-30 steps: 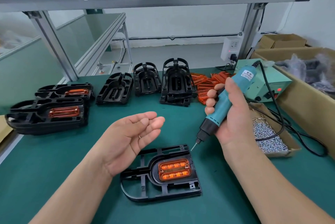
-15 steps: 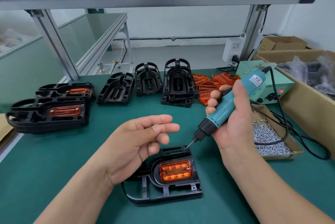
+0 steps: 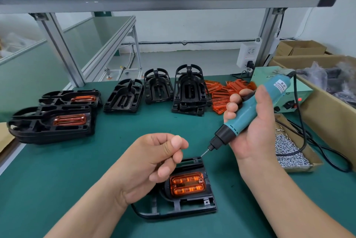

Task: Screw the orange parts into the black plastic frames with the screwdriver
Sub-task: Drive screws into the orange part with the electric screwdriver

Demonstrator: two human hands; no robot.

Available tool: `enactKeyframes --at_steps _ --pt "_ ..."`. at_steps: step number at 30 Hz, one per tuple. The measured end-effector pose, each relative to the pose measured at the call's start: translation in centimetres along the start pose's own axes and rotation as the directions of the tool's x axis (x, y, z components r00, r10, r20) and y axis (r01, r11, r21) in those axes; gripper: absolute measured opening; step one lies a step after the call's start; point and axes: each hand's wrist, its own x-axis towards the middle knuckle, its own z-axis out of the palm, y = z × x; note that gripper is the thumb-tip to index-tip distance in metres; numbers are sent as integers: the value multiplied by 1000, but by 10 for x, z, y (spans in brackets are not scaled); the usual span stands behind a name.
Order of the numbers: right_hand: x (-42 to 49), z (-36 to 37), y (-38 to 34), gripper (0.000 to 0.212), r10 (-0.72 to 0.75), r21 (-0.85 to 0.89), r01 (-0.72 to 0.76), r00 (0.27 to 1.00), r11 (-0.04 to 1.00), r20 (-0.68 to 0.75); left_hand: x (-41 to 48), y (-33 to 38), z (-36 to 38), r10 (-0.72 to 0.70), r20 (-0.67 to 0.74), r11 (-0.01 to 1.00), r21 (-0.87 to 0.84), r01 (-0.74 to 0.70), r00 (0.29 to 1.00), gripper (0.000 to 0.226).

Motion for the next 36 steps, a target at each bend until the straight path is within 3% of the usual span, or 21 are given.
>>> enactKeyframes --at_steps 6,12,22,36 --pt "-2 3 -1 30 -11 14 11 1000 1000 -1 -1 -3 5 9 49 999 35 -11 999 21" --pt "-4 5 -6 30 -43 40 44 999 998 -13 -2 -7 11 25 40 976 216 -33 999 16" --pt "-7 8 -6 30 -47 60 42 996 997 80 0 -12 13 59 72 931 357 -81 996 12" --pt "-9 10 -2 28 -27 31 24 992 999 125 0 -14 15 76 112 930 352 -111 991 20"
